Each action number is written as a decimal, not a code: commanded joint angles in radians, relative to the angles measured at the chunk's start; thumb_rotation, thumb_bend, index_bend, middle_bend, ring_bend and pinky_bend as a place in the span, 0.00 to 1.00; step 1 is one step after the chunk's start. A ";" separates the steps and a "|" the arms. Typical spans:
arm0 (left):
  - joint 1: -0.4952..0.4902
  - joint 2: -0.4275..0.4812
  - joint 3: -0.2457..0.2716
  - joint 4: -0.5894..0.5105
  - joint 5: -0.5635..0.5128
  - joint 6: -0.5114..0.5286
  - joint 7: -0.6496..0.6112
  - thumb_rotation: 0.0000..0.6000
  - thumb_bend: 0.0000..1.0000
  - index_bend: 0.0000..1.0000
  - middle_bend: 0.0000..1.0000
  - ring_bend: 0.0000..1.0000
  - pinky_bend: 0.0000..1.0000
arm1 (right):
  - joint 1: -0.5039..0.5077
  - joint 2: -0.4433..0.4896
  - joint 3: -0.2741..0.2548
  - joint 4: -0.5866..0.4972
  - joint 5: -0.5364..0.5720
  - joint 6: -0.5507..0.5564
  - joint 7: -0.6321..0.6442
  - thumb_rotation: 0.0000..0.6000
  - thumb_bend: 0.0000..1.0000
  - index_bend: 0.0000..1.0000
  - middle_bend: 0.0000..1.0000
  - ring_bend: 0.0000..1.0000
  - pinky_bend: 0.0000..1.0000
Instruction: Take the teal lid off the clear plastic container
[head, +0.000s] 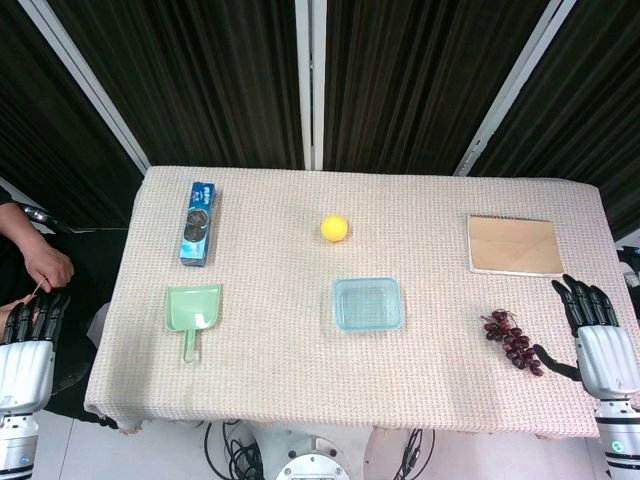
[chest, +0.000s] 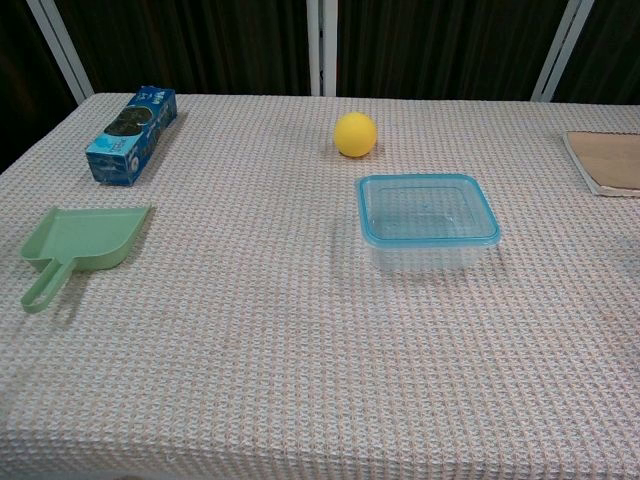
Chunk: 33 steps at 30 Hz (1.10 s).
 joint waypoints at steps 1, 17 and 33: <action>-0.004 -0.002 -0.007 0.000 -0.011 -0.010 -0.002 1.00 0.00 0.08 0.05 0.00 0.00 | 0.012 0.003 0.009 -0.015 0.005 -0.015 -0.018 1.00 0.12 0.00 0.02 0.00 0.00; -0.012 -0.010 -0.014 -0.011 -0.012 -0.025 0.015 1.00 0.00 0.08 0.05 0.00 0.00 | 0.129 -0.041 0.030 0.009 0.003 -0.176 -0.047 1.00 0.12 0.00 0.02 0.00 0.00; -0.037 -0.008 -0.030 -0.016 -0.038 -0.068 0.021 1.00 0.00 0.08 0.05 0.00 0.00 | 0.439 -0.366 0.114 0.272 0.006 -0.450 -0.155 1.00 0.03 0.00 0.03 0.00 0.00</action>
